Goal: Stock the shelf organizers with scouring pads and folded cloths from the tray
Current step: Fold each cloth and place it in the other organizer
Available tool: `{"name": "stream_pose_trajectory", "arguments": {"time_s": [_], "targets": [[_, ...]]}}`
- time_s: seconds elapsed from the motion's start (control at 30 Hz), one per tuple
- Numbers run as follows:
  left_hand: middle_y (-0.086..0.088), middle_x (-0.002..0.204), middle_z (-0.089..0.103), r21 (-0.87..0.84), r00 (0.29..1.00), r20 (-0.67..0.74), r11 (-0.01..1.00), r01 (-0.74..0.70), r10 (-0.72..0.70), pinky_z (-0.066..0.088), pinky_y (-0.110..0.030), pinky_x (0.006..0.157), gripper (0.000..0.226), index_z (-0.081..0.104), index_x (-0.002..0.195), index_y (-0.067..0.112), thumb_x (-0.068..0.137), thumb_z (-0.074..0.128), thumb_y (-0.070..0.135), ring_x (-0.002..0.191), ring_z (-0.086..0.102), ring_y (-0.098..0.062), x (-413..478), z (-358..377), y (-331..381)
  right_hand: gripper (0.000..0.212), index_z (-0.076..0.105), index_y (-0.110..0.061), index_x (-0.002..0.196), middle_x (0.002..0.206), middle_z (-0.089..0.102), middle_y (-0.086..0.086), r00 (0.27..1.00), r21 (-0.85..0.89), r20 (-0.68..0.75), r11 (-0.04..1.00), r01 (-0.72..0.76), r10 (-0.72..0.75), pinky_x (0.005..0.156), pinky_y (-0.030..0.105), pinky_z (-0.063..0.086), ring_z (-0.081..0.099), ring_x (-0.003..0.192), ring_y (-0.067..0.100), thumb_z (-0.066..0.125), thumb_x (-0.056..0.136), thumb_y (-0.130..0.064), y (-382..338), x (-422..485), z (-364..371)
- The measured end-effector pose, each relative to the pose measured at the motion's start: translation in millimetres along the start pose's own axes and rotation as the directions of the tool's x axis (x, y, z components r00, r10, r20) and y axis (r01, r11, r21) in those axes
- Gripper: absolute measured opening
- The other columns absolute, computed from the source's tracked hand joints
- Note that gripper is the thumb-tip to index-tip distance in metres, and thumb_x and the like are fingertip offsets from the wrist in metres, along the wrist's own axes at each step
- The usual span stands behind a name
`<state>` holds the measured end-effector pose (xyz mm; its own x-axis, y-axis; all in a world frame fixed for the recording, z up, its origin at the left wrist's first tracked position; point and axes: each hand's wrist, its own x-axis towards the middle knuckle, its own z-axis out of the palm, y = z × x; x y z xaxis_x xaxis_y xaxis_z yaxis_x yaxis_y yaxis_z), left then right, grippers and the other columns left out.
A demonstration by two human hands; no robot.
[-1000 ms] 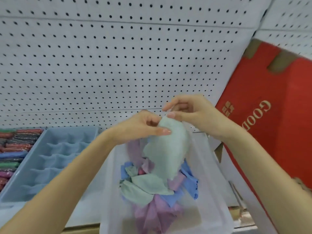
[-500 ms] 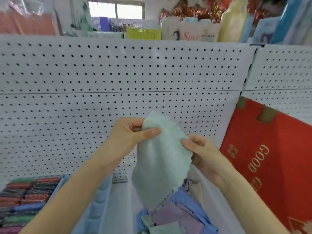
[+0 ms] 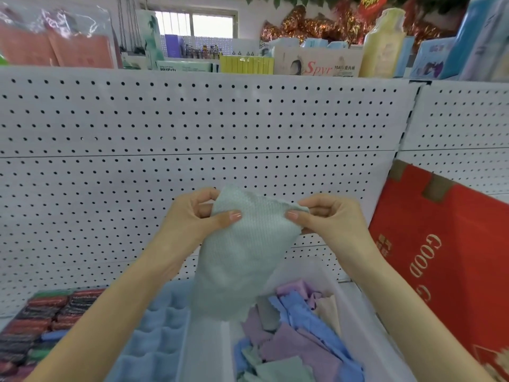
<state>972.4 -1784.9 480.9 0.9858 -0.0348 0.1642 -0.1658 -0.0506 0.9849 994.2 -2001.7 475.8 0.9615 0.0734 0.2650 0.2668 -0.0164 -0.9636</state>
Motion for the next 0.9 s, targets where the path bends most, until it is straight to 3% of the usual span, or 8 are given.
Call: {"name": "stream_pose_trajectory", "arguments": {"time_s": [0.1, 0.33, 0.67, 0.83, 0.9], "targets": [[-0.006, 0.091, 0.075, 0.057, 0.999, 0.029, 0.998, -0.041, 0.039, 0.058, -0.023, 0.073, 0.025, 0.071, 0.100, 0.008, 0.077, 0.068, 0.018, 0.085, 0.072, -0.019, -1.1, 3.0, 0.5, 0.008, 0.072, -0.005, 0.077, 0.068, 0.072, 0.007, 0.999, -0.055, 0.032, 0.999, 0.002, -0.001, 0.060, 0.020, 0.054, 0.068, 0.061, 0.014, 0.077, 0.071, -0.005, -3.4, -0.2, -4.4], [-0.004, 0.087, 0.076, -0.007, 0.999, 0.010, 0.999, -0.040, 0.040, 0.059, -0.024, 0.071, 0.023, 0.074, 0.087, 0.011, 0.071, 0.066, 0.024, 0.082, 0.072, -0.018, -2.1, 17.5, -2.4, 0.004, 0.072, -0.006, 0.077, 0.066, 0.072, 0.002, 0.987, -0.135, 0.146, 0.987, 0.083, -0.063, 0.058, 0.019, 0.054, 0.068, 0.062, 0.011, 0.070, 0.077, -0.003, -10.5, -0.7, -23.4], [-0.004, 0.088, 0.076, -0.046, 0.996, -0.030, 0.995, -0.087, 0.085, 0.058, -0.024, 0.068, 0.022, 0.073, 0.090, 0.012, 0.073, 0.067, 0.024, 0.083, 0.072, -0.018, -1.3, 49.2, -14.2, 0.009, 0.071, -0.006, 0.076, 0.063, 0.070, -0.004, 0.973, -0.230, 0.197, 0.959, 0.167, -0.123, 0.057, 0.014, 0.050, 0.065, 0.059, 0.005, 0.065, 0.083, -0.007, -11.1, -2.5, -54.7], [-0.006, 0.091, 0.075, -0.001, 0.992, -0.040, 0.993, -0.119, 0.118, 0.057, -0.024, 0.067, 0.019, 0.073, 0.096, 0.012, 0.086, 0.060, 0.022, 0.085, 0.071, -0.020, 1.1, 57.7, -10.7, 0.011, 0.072, -0.012, 0.077, 0.049, 0.056, -0.011, 0.972, -0.344, 0.166, 0.914, 0.215, -0.167, 0.049, 0.010, 0.039, 0.045, 0.043, 0.001, 0.066, 0.085, -0.016, -16.4, 0.7, -67.5], [-0.004, 0.091, 0.075, 0.037, 0.990, -0.020, 0.990, -0.136, 0.137, 0.058, -0.025, 0.070, 0.018, 0.074, 0.096, 0.013, 0.087, 0.060, 0.021, 0.083, 0.071, -0.017, 1.8, 61.5, -6.3, 0.010, 0.072, -0.014, 0.078, 0.045, 0.054, -0.006, 0.980, -0.342, 0.139, 0.921, 0.185, -0.146, 0.042, 0.014, 0.036, 0.043, 0.037, 0.004, 0.066, 0.086, -0.016, -18.6, 3.2, -72.1]]}}
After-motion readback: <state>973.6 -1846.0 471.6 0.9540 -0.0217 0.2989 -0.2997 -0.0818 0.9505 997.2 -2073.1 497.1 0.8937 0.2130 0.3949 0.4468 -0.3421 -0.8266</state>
